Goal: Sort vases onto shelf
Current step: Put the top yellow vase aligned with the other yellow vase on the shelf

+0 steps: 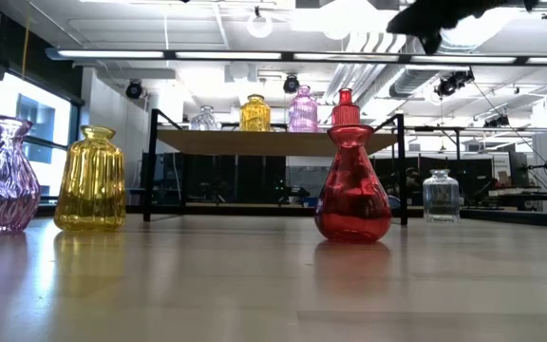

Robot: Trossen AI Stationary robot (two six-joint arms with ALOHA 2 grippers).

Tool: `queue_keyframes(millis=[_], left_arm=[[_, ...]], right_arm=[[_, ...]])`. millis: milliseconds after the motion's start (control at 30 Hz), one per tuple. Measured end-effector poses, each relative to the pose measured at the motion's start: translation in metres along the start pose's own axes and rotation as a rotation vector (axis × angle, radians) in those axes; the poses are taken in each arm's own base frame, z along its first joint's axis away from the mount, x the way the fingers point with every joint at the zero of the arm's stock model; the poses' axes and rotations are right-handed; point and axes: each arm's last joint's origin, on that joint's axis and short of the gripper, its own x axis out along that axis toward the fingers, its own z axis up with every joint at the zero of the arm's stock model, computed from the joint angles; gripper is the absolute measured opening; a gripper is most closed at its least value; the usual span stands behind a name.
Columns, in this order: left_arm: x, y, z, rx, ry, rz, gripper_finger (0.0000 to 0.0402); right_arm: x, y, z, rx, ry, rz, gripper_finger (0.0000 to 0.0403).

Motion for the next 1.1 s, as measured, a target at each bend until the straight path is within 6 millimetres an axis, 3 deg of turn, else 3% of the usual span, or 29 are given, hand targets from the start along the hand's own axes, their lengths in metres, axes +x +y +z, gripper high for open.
queue_keyframes(millis=[233, 367, 867, 1100], left_arm=[[0.0, 0.0, 0.0, 0.0, 0.0, 0.0, 0.0197], [0.0, 0.0, 0.0, 0.0, 0.0, 0.0, 0.0197], [0.0, 0.0, 0.0, 0.0, 0.0, 0.0, 0.0197], [0.0, 0.0, 0.0, 0.0, 0.0, 0.0, 0.0197]], right_arm=[[0.0, 0.005, -0.06, 0.082, -0.128, -0.041, 0.0028], [-0.002, 0.009, -0.085, 0.075, -0.178, -0.056, 0.0028], [-0.016, 0.023, -0.137, 0.152, -0.217, 0.009, 0.0028], [-0.02, 0.026, -0.146, 0.159, -0.247, 0.018, 0.0028]])
